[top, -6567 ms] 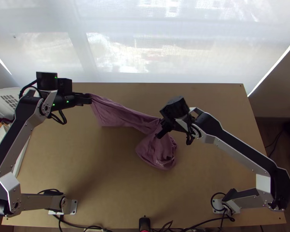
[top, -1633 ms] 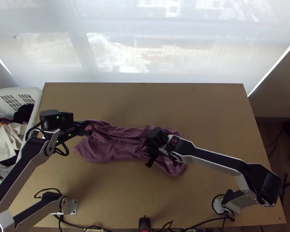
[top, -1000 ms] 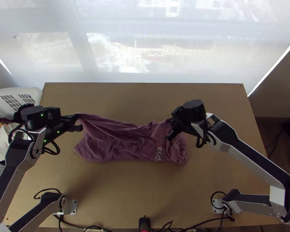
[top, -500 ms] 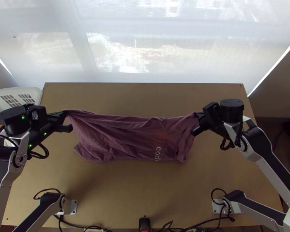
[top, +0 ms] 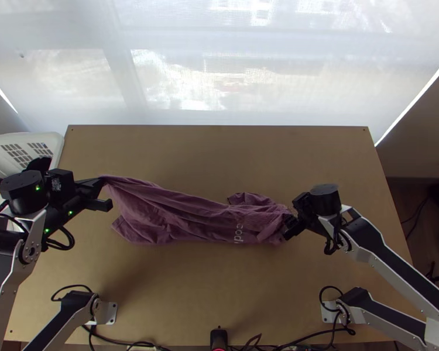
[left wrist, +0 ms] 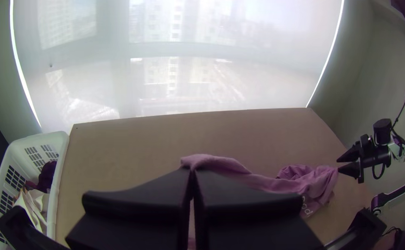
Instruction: Fold the t-shirt
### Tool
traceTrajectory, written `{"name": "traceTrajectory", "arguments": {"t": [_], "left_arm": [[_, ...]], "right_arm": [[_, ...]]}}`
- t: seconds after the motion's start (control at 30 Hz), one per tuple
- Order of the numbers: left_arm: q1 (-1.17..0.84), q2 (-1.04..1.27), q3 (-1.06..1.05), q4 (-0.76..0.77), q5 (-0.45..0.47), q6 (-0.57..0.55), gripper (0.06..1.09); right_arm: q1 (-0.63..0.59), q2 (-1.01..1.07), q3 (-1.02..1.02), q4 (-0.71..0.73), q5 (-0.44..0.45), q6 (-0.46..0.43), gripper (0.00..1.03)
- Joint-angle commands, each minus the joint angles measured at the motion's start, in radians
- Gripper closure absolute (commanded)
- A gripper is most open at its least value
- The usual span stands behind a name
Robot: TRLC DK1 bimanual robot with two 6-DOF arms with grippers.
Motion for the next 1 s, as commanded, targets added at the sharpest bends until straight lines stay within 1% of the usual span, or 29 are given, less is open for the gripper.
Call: {"name": "traceTrajectory", "arguments": {"t": [0.0, 0.03, 0.07, 0.33, 0.47, 0.6, 0.73, 0.83, 0.97], "left_arm": [[-0.007, -0.002, 0.005, -0.017, -0.001, 0.006, 1.05], [-0.006, -0.003, 0.001, -0.018, 0.001, 0.006, 1.05], [-0.007, -0.005, -0.002, -0.020, 0.001, 0.006, 1.05], [-0.009, -0.017, -0.023, -0.028, 0.001, 0.001, 1.05], [-0.010, -0.023, -0.040, -0.029, 0.001, -0.002, 1.05], [-0.012, -0.029, -0.049, -0.031, 0.001, -0.005, 1.05], [-0.012, -0.037, -0.054, -0.035, 0.001, -0.006, 1.05], [-0.007, -0.046, -0.060, -0.037, 0.001, -0.006, 1.05], [-0.007, -0.052, -0.072, -0.037, 0.001, -0.006, 1.05]], "right_arm": [[0.034, -0.013, -0.075, 0.046, 0.002, -0.004, 0.16], [0.043, -0.027, -0.065, 0.035, 0.002, -0.017, 0.12], [0.055, -0.041, -0.054, 0.020, 0.002, -0.027, 0.11], [0.261, -0.162, 0.001, -0.167, 0.016, -0.035, 0.11], [0.327, -0.188, -0.019, -0.206, 0.030, -0.090, 0.11], [0.364, -0.176, -0.048, -0.181, 0.032, -0.141, 0.11], [0.402, -0.121, -0.068, -0.110, 0.033, -0.147, 0.11], [0.405, -0.075, -0.074, -0.055, 0.035, -0.152, 0.11], [0.404, -0.028, -0.078, -0.020, 0.035, -0.188, 0.11]]}}
